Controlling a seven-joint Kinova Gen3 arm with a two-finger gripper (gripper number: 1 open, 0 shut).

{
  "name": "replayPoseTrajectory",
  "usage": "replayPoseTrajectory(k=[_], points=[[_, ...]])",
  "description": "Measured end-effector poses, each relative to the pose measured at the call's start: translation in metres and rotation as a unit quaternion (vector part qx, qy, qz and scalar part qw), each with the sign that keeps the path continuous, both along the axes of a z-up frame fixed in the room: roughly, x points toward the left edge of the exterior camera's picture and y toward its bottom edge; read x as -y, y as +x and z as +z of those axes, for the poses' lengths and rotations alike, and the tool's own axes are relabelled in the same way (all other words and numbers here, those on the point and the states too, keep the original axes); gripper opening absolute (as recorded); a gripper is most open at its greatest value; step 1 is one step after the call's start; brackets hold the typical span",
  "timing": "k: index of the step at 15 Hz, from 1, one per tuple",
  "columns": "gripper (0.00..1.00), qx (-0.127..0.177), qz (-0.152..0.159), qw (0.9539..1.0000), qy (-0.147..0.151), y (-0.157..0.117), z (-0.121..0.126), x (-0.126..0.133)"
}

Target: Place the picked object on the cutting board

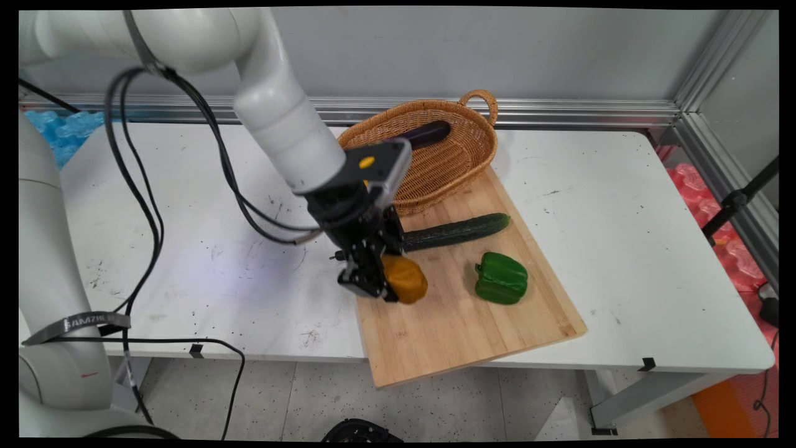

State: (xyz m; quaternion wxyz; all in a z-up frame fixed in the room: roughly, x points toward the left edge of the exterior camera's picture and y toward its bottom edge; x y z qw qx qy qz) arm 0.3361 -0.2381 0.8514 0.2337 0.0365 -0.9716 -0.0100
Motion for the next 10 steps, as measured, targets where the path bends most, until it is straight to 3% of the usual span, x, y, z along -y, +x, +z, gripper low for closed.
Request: replayPoseTrajectory(k=[10], points=[[0.0, 0.008, -0.003, 1.0, -0.001, -0.022, -0.057, -0.001]])
